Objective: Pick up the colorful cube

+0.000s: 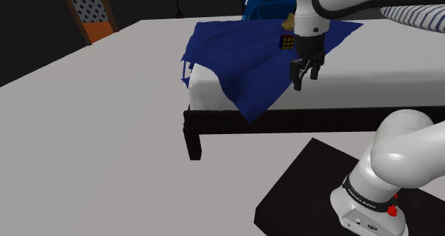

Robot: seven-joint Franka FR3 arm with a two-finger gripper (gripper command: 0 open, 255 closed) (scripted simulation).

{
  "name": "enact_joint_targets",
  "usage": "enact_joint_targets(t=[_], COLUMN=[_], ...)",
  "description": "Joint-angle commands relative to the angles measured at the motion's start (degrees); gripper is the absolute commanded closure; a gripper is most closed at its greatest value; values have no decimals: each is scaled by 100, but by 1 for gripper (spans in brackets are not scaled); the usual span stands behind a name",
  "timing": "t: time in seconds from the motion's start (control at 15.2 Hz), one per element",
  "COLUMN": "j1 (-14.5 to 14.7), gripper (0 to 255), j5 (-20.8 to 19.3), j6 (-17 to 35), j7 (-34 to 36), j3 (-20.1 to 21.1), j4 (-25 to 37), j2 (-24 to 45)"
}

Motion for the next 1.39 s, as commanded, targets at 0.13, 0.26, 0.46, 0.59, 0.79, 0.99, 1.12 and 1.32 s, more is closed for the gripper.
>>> enact_joint_targets(t=[0.13, 0.26, 0.46, 0.59, 0.79, 0.99, 1.12, 1.32], j1=[-102, -194, -316, -388, -485, -580, -646, -756], gripper=[0, 0, 0, 0, 0, 0, 0, 0], j5=[-84, -149, -211, -230, -220, -164, -98, 44], j6=[149, 279, 436, 516, 600, 640, 642, 602], j7=[-44, -88, -158, -208, -293, -393, -467, -593], j3=[-148, -293, -508, -651, -864, -1077, -1219, -1429], j4=[264, 547, 1009, 1341, 1875, 2455, 2870, 3540], j2=[354, 706, 1233, 1584, 2112, 2647, 3011, 3574])
